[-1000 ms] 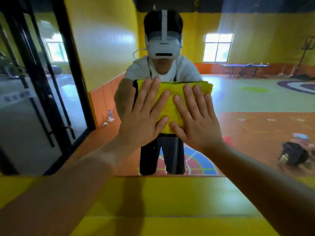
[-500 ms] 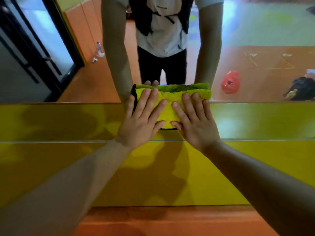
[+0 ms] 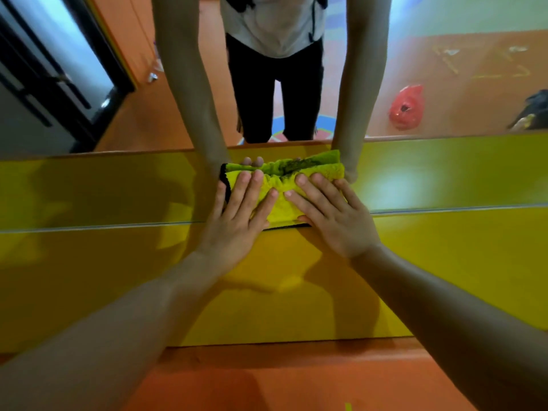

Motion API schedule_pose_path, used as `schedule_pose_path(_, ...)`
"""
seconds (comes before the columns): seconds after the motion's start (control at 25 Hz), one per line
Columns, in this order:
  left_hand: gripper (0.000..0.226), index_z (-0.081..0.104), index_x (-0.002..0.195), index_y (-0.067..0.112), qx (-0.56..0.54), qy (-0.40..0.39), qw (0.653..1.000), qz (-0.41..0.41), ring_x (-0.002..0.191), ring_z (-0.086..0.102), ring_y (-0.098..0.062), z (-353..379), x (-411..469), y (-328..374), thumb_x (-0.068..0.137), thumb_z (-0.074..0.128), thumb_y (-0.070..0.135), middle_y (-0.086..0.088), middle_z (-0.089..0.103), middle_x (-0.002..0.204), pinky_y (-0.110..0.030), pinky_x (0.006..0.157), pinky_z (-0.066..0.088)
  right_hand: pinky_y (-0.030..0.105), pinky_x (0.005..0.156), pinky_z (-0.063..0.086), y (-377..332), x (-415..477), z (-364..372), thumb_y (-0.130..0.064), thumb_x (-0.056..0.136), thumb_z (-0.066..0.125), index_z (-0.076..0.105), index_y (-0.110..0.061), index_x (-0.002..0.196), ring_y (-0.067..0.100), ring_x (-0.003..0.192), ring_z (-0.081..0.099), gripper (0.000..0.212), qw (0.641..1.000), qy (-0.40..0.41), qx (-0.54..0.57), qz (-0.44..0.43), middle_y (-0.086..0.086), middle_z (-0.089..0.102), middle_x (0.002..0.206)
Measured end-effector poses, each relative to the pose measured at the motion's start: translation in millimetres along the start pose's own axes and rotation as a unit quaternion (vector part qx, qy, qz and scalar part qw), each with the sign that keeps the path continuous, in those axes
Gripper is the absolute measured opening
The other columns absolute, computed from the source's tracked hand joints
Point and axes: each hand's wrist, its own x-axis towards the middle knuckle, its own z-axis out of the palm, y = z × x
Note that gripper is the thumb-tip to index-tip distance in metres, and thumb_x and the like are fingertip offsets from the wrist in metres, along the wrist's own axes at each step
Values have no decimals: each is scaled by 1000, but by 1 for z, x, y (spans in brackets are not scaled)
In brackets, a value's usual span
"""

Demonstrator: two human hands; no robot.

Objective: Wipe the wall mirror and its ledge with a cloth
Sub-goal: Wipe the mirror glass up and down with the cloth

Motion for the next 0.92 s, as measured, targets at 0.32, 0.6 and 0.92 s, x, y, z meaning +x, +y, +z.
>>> schedule_pose_path(0.32,80,11,164,15,6,13,997,73,159,1,-27,-10,54,29,103,58,34,-11,-4,172,-52,128,2,42,127,11,54,-31,-30,-27,100,64,21,-29,162,18,158,11,75,998,-58,3,33,-3,10,171)
schedule_pose_path(0.6,68,13,164,17,-29,31,998,44,159,5,-25,-120,171,-27,107,36,46,-8,-2,172,-50,128,5,50,122,29,125,85,-131,-46,104,51,42,-26,155,21,153,30,55,998,6,10,57,1,33,165)
schedule_pose_path(0.92,72,20,163,13,115,162,978,57,158,12,-30,-307,396,-160,105,41,51,-14,11,171,-54,125,16,54,122,27,257,312,-290,-53,106,38,38,-22,157,26,154,26,60,988,126,-67,65,5,27,167)
